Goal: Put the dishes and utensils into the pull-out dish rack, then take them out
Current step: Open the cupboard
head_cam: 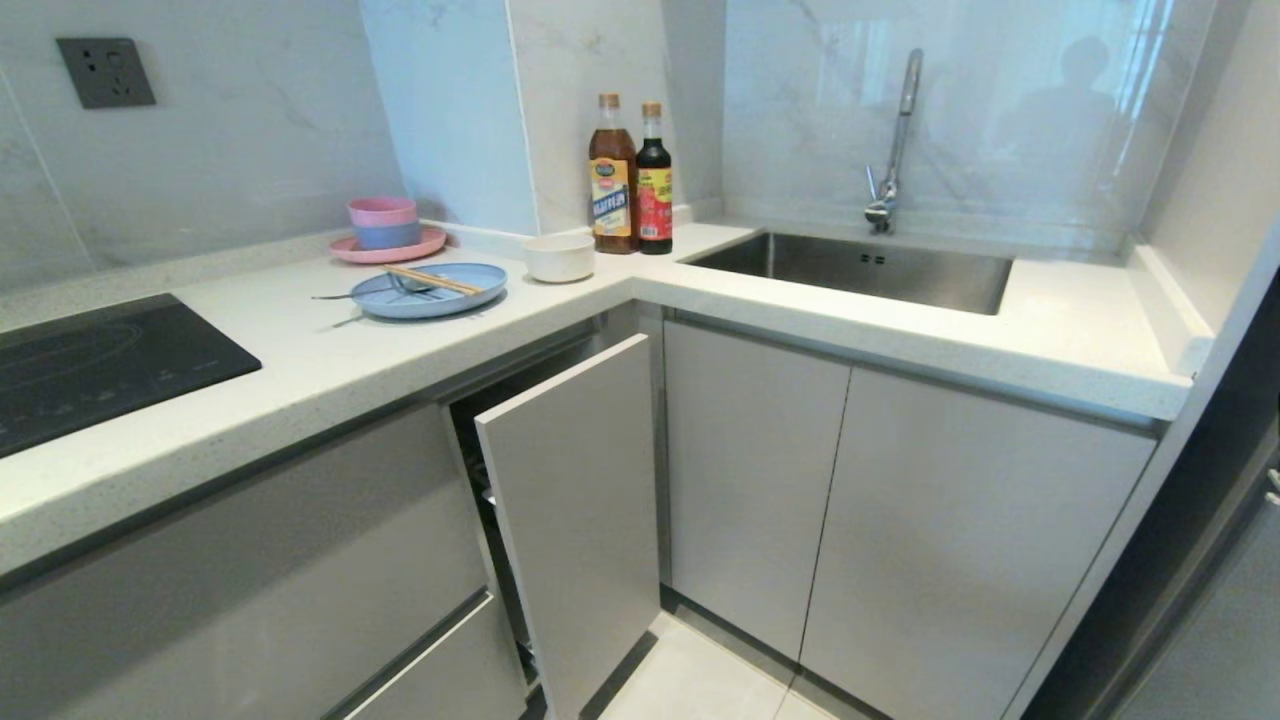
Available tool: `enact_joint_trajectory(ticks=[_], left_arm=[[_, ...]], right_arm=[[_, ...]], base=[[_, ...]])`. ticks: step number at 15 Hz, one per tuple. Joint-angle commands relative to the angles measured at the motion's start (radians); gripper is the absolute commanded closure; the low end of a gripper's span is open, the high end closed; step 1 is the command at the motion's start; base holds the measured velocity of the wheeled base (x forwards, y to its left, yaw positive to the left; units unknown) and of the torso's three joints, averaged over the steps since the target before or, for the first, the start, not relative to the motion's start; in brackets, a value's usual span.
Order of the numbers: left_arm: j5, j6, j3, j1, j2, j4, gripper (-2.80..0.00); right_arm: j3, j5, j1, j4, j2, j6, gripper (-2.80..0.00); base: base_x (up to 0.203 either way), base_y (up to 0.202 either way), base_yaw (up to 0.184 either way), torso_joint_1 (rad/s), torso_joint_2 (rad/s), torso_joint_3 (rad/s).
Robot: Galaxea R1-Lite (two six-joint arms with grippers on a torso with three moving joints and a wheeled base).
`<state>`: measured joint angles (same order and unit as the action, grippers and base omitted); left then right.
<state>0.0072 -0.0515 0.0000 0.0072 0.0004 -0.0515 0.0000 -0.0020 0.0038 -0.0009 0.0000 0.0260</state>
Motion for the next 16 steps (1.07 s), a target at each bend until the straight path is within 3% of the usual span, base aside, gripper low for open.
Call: enact_joint_trajectory(ticks=[1,9,12,14,16], left_arm=[[0.000,-0.001,0.021,0.000,0.000,-0.001,0.00],[0.000,0.003,0.021,0.000,0.000,-0.004,0.00],[-0.002,0.034,-0.001,0.000,0.000,0.007,0.00],[-0.003,0.036,-0.114,0.000,0.009,0.021,0.00],[-0.003,0.037,-0.320,0.000,0.081,0.072,0.00]], right_arm=[[0.001,0.000,0.001,-0.001,0.000,0.000,0.00],[0.002,-0.001,0.001,-0.001,0.000,0.000,0.00],[0.002,0.000,0.001,0.000,0.000,0.000,0.00],[0.002,0.000,0.001,-0.001,0.000,0.000,0.00],[0.002,0.000,0.001,-0.001,0.000,0.000,0.00]], base=[[0.000,0.000,0.000,0.000,0.00,0.000],[0.000,0.000,0.000,0.000,0.00,0.000],[0.000,0.000,0.000,0.000,0.00,0.000],[0.000,0.000,0.000,0.000,0.00,0.000],[0.000,0.000,0.000,0.000,0.00,0.000]])
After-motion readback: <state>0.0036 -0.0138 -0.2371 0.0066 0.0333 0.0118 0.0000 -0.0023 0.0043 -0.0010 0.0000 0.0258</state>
